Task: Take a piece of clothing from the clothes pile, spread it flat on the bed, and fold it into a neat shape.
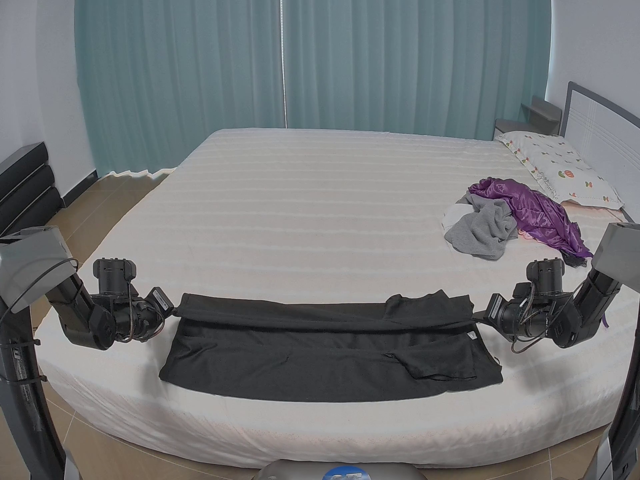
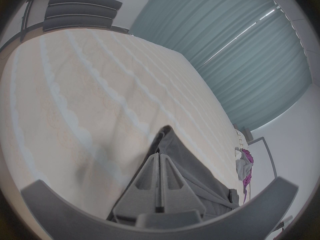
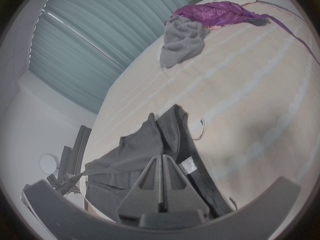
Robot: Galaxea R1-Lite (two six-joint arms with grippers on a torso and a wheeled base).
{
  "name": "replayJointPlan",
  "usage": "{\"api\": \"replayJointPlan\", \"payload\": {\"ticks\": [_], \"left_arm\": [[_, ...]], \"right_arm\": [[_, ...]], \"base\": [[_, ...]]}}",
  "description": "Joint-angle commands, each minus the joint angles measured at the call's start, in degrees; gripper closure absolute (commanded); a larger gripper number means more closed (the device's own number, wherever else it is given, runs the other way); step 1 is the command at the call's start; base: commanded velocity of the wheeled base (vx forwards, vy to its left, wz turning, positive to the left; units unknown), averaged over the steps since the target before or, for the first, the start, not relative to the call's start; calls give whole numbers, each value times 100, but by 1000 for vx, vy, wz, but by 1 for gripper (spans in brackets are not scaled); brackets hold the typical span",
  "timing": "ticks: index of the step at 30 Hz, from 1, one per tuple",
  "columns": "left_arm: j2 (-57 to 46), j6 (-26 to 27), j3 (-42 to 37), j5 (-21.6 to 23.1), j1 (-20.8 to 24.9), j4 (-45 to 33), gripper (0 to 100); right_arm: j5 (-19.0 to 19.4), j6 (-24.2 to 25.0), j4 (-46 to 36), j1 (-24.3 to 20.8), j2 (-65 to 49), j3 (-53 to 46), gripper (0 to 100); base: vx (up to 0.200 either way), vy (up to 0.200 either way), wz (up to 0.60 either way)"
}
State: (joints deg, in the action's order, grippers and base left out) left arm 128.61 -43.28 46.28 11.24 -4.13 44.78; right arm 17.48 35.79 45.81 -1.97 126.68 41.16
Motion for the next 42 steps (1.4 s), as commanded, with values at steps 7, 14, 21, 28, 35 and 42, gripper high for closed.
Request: {"api": "replayJointPlan", "payload": {"ticks": [7, 14, 21, 28, 35, 42], "left_arm": [[-143, 3, -128, -8, -114, 5, 100], [-99, 12, -347, 10, -97, 5, 100], [-82, 30, -435, 10, -70, 5, 0], [-161, 3, -400, 19, -79, 5, 0], [-222, -49, 162, 71, -97, -83, 0], [595, 12, 1331, 212, 185, -531, 0]], "right_arm": [[10, -37, 112, 66, -100, -257, 100], [54, -99, 112, 39, -47, -380, 100], [45, -362, 112, 30, 120, -512, 0], [89, -239, 130, 92, -65, -407, 0], [265, 350, 121, 364, -39, 165, 0], [282, 789, 121, 391, 867, 938, 0]], "base": [[0, 0, 0], [0, 0, 0], [0, 0, 0], [0, 0, 0], [0, 0, 0], [0, 0, 0]]}}
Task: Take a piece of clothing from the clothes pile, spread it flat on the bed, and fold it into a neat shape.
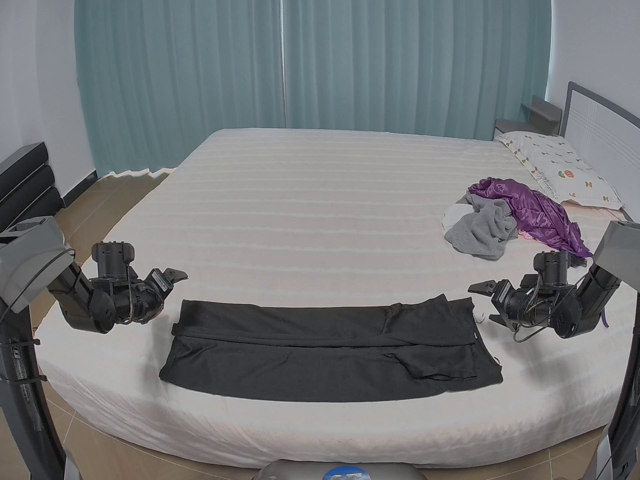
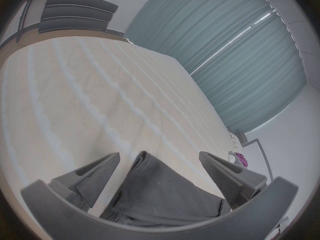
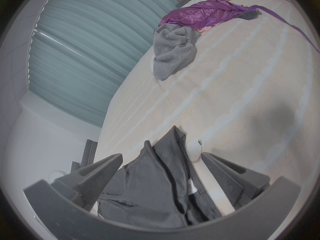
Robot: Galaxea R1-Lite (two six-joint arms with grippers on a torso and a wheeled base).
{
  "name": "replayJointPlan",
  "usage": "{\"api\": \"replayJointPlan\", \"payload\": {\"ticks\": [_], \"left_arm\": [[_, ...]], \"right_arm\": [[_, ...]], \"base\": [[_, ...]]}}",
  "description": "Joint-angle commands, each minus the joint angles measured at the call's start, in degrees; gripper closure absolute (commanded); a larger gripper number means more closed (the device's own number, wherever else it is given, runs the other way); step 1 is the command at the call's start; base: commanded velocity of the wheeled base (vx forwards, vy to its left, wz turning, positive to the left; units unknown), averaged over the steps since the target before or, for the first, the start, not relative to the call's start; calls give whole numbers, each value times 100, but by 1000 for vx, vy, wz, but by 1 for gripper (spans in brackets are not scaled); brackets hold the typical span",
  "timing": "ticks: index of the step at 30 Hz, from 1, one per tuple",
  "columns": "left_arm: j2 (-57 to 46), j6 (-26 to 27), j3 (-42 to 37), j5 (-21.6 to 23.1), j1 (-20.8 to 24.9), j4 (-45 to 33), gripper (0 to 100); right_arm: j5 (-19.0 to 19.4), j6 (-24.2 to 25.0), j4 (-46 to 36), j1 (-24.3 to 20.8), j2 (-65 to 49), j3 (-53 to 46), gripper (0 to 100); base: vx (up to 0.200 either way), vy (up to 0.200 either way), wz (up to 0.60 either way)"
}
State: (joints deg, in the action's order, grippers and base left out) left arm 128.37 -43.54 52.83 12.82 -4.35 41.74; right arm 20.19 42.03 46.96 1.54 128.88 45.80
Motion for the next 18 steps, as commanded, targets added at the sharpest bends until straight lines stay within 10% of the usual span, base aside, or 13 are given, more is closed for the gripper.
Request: {"api": "replayJointPlan", "payload": {"ticks": [1, 13, 14, 18], "left_arm": [[637, 48, 693, 53, 207, -228, 0], [1208, 522, 1247, -17, 242, -245, 0], [1235, 514, 1264, -26, 242, -245, 100], [1243, 505, 1308, -175, 251, -245, 100]], "right_arm": [[12, 174, 6, 40, 647, 482, 0], [12, 209, 15, 49, 849, 588, 0], [12, 209, 15, 49, 849, 579, 0], [12, 218, 24, 49, 841, 570, 0]], "base": [[0, 0, 0], [0, 0, 0], [0, 0, 0], [0, 0, 0]]}}
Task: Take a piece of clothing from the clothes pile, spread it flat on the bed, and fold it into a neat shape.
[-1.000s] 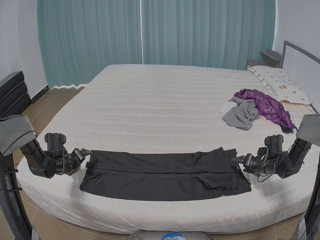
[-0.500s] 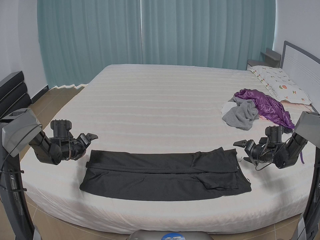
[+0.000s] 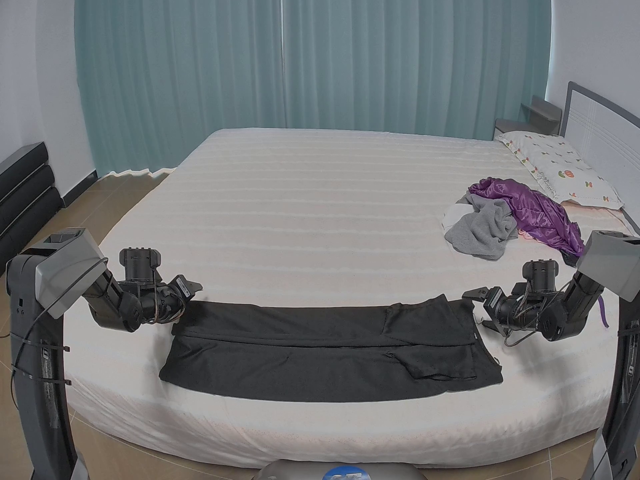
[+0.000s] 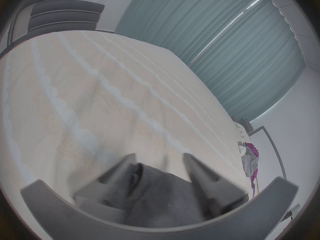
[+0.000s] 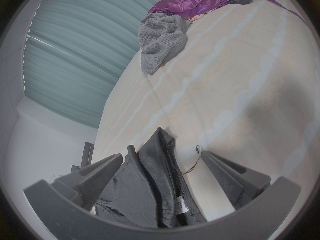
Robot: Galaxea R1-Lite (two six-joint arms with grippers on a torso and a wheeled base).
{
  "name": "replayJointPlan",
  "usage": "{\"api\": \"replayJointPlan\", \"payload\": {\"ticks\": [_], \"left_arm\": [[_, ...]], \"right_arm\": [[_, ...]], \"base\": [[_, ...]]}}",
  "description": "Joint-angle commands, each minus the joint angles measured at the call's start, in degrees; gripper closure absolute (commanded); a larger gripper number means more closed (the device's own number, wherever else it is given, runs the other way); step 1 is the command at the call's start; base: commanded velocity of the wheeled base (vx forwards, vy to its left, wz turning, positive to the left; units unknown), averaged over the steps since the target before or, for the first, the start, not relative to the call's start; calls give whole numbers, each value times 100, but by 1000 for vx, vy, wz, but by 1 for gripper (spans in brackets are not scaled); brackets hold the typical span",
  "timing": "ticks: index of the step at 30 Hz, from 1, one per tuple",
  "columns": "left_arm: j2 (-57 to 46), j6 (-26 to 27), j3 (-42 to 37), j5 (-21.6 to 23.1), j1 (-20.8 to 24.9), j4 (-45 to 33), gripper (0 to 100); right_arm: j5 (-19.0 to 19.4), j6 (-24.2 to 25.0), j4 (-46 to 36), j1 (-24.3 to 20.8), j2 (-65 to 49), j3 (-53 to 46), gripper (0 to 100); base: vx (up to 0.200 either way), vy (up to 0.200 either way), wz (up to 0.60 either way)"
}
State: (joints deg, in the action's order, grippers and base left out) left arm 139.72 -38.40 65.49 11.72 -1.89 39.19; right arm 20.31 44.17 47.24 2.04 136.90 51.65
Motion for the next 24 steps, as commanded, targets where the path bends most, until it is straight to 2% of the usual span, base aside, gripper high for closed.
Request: {"api": "replayJointPlan", "payload": {"ticks": [1, 8, 24], "left_arm": [[108, -18, 43, -205, -4, 27, 100], [108, -177, 78, -732, -75, 212, 100], [205, -308, 78, -662, -127, 343, 100]], "right_arm": [[-18, 4, 13, -1, 38, -24, 0], [-45, 83, 136, 7, 65, -41, 0], [-141, 145, 136, -28, 188, 179, 0]], "base": [[0, 0, 0], [0, 0, 0], [0, 0, 0]]}}
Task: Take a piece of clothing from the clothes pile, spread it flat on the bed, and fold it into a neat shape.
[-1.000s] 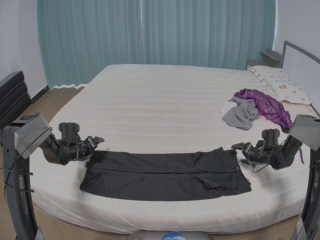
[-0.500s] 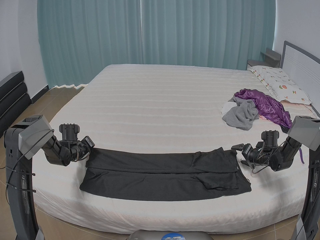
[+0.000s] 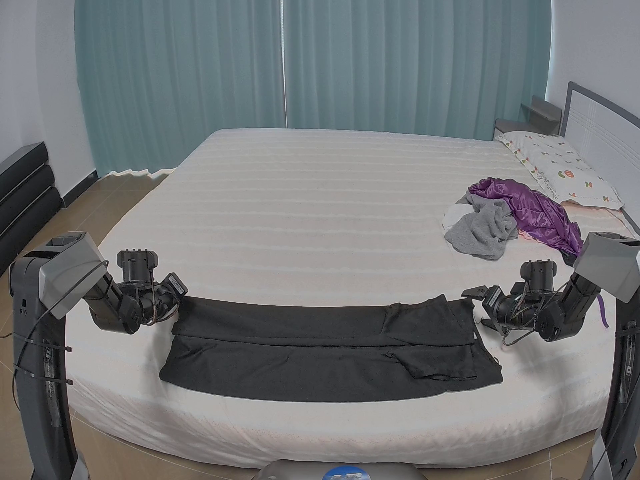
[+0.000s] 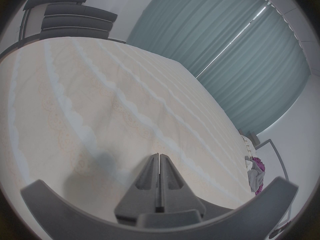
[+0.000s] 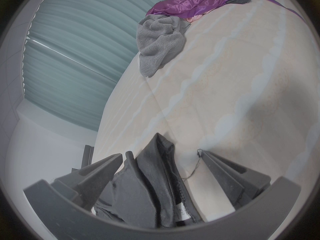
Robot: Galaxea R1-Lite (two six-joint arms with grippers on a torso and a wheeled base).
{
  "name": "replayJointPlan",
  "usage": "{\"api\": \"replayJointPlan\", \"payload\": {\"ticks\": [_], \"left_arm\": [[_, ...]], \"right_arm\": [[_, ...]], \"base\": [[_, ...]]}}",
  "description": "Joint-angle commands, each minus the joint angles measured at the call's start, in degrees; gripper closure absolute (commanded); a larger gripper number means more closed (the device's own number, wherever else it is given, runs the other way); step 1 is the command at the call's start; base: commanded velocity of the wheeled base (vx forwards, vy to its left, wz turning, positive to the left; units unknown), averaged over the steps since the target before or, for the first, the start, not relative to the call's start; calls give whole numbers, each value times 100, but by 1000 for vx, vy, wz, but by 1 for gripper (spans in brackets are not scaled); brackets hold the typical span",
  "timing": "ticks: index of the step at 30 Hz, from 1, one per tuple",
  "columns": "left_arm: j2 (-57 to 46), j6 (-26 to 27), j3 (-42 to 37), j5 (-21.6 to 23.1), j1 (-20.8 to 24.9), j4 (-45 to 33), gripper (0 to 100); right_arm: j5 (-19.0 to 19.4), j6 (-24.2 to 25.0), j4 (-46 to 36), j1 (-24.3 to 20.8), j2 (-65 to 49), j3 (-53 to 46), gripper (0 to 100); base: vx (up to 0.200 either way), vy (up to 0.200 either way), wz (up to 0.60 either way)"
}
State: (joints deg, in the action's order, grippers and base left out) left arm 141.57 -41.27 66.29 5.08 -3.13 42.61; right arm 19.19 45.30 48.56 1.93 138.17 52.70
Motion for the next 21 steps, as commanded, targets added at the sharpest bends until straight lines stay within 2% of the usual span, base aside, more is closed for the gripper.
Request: {"api": "replayJointPlan", "payload": {"ticks": [1, 8, 9, 14, 21], "left_arm": [[29, -40, 6, 10, -3, 2, 100], [55, -57, 15, 19, 6, 2, 100], [64, -57, 15, 19, 6, 2, 100], [90, -57, 42, 19, 6, 2, 100], [99, -57, 42, 19, 6, 2, 100]], "right_arm": [[-56, 67, 5, -26, 79, 118, 0], [-319, 260, -13, -105, 334, 548, 0], [-390, 260, -30, -149, 386, 619, 100], [-697, 251, 5, -263, 571, 777, 100], [-732, 339, 189, -166, 571, 847, 100]], "base": [[0, 0, 0], [0, 0, 0], [0, 0, 0], [0, 0, 0], [0, 0, 0]]}}
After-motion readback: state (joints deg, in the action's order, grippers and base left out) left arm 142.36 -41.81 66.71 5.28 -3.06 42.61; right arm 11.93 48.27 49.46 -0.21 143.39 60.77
